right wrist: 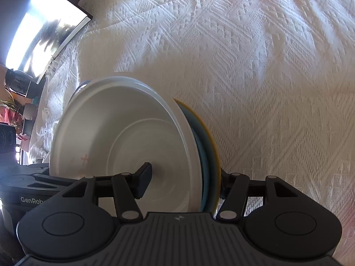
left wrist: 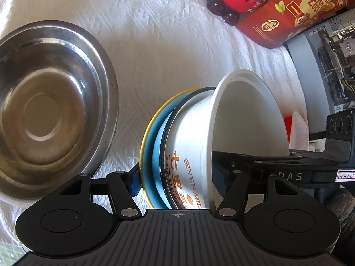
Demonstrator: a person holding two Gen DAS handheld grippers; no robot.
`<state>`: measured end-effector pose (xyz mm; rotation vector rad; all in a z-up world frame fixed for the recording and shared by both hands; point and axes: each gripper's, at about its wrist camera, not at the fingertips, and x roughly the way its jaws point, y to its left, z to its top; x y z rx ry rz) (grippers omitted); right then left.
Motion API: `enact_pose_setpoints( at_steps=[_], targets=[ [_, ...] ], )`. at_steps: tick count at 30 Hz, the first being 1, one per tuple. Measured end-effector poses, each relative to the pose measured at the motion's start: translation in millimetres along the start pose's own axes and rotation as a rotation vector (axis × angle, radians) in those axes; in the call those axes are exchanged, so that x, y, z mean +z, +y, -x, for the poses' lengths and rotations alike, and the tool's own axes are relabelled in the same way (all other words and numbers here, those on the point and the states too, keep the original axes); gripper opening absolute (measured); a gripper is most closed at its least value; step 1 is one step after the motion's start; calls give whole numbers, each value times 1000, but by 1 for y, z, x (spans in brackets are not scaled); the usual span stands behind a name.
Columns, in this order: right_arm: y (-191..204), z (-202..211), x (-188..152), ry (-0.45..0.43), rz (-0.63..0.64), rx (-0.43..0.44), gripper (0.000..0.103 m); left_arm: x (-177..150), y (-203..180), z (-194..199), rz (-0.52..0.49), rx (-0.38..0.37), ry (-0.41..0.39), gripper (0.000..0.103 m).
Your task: Organize plates and bowls
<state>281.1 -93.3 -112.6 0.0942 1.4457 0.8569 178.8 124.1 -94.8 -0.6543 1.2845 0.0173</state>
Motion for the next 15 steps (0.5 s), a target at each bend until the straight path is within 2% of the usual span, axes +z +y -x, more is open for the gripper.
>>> enact_pose_setpoints(
  at_steps=[9,15],
  targets=[
    [0,0,-4,37,-11,-15,60,6,-1,0,-9,-2,17,67],
    [-5,-1,-5,24,-40,10,59,9,-2,-1,-5,6,9,67]
  ],
)
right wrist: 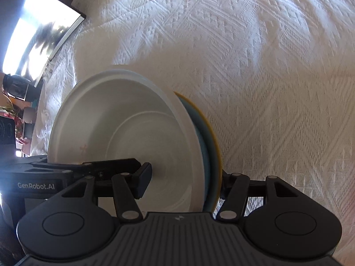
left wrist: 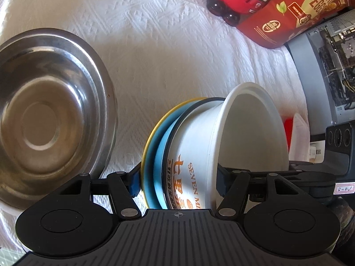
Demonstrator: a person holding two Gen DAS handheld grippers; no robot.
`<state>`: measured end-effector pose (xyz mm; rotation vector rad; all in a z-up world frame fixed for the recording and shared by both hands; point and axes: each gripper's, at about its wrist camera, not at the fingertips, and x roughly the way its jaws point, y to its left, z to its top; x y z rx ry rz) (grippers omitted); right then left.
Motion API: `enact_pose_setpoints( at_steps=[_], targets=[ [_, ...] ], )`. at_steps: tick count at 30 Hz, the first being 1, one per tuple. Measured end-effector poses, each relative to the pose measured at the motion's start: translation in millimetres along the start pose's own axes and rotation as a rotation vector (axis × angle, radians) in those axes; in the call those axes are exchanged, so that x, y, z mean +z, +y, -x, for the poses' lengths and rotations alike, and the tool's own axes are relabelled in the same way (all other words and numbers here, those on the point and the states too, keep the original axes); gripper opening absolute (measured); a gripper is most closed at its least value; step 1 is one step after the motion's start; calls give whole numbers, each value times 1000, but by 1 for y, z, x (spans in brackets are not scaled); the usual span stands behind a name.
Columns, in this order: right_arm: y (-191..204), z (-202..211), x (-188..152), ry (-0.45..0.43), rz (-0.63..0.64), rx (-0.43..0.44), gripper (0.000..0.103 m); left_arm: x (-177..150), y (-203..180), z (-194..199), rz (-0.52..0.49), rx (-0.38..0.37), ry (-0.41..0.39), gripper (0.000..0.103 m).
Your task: Organize plates and bowls
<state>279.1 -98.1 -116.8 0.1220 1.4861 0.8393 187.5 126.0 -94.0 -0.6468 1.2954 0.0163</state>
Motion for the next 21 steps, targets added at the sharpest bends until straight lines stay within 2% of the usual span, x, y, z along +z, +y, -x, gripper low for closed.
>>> enact_pose_setpoints(
  at_steps=[21],
  targets=[
    [2,0,2,14,1,-7,59,1,2,3,30,0,-11,66]
  ],
)
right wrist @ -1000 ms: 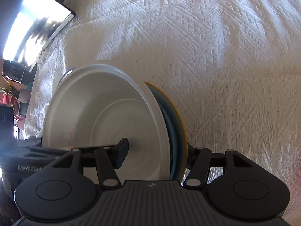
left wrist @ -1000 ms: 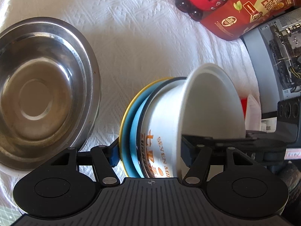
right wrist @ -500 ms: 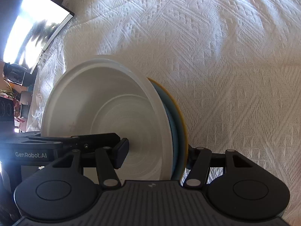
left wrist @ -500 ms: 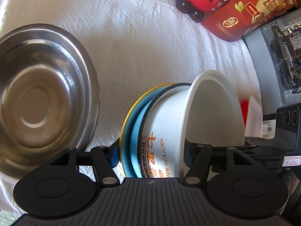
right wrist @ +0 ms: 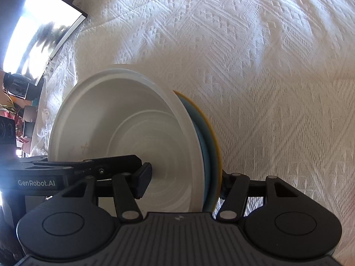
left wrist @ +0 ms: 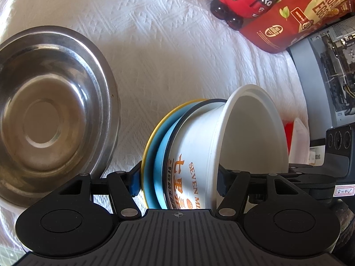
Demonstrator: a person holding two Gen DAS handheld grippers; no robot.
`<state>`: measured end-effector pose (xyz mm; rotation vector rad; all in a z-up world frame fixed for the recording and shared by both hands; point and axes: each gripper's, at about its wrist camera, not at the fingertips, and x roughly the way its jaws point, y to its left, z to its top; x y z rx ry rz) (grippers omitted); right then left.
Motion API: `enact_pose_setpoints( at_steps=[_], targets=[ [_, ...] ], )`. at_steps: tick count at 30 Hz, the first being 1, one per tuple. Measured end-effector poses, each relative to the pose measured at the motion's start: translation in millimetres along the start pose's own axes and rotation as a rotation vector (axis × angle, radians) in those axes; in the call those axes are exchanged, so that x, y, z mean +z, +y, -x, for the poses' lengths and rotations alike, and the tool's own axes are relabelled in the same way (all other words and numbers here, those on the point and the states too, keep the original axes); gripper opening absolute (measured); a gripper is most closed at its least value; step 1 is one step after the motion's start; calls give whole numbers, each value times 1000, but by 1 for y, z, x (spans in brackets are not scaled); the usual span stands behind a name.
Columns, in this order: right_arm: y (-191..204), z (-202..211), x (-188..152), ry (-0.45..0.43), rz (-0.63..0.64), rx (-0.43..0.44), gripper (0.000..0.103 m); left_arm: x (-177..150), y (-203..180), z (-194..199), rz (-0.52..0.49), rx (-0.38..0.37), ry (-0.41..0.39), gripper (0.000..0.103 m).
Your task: Organize plates and bowls
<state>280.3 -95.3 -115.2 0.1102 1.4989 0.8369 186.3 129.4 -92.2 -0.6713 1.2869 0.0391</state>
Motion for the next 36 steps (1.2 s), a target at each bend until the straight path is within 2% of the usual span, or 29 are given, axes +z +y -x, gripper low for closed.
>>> enact_pose_setpoints(
  at_steps=[12,27,36],
  targets=[
    [-3,-1,2,11,-7,8,59,-2,0,1,-15,4,-2,66],
    [-3,3,-3,-16,-10,6,57,-4,-1,-1,-33,13,2,66],
    [7,23,-1,-41,-9,-27,56,2,-9,14,-36,-20,5,66]
  ],
)
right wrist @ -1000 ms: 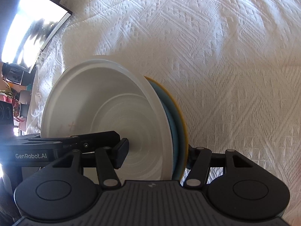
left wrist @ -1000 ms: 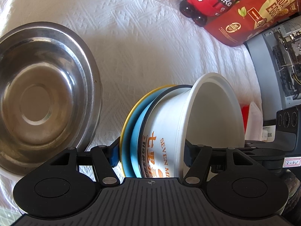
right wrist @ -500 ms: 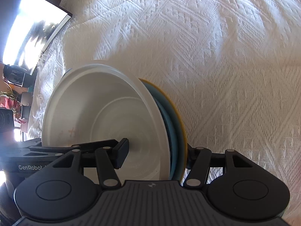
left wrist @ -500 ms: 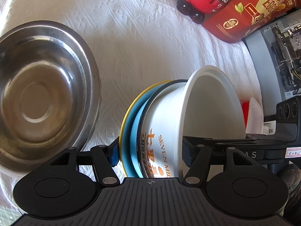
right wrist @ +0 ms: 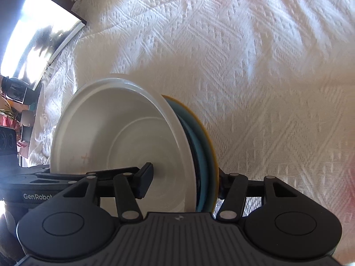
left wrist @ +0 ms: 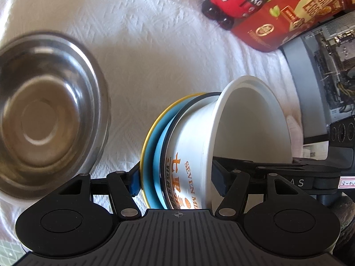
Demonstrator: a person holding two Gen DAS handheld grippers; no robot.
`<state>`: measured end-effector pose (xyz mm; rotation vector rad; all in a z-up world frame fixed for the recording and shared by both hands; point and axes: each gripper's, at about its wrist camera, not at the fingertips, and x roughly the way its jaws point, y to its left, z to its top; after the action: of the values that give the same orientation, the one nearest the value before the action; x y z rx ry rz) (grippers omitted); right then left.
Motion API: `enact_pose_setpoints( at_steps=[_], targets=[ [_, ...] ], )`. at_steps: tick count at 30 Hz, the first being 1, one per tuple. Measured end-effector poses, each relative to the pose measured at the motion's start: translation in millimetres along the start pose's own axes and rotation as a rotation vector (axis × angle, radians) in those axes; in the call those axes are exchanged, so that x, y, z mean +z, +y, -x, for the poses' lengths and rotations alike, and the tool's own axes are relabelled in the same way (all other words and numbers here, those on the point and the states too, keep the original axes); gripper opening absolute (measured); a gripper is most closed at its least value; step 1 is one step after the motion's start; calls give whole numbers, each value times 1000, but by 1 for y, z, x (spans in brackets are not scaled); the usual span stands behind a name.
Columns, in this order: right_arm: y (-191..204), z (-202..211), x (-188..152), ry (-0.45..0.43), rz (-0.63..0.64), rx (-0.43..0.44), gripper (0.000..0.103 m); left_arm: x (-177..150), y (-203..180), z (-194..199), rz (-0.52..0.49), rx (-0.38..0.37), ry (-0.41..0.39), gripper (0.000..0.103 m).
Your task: Organize plates and bowls
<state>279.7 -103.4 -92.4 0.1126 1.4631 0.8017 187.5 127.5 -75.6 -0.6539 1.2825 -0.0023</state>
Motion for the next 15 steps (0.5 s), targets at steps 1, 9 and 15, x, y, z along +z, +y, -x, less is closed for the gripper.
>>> enact_pose_setpoints(
  at_steps=[1,9,15],
  targets=[
    [3,4,3,0,1,0,56,3,-2,6,-4,-2,-6,66],
    [82,39,37,-79,171,17,57,32,11,90,-28,0,-117,66],
    [145,1,57,-62,263,70,57,39,65,132,48,73,-197,66]
  ],
)
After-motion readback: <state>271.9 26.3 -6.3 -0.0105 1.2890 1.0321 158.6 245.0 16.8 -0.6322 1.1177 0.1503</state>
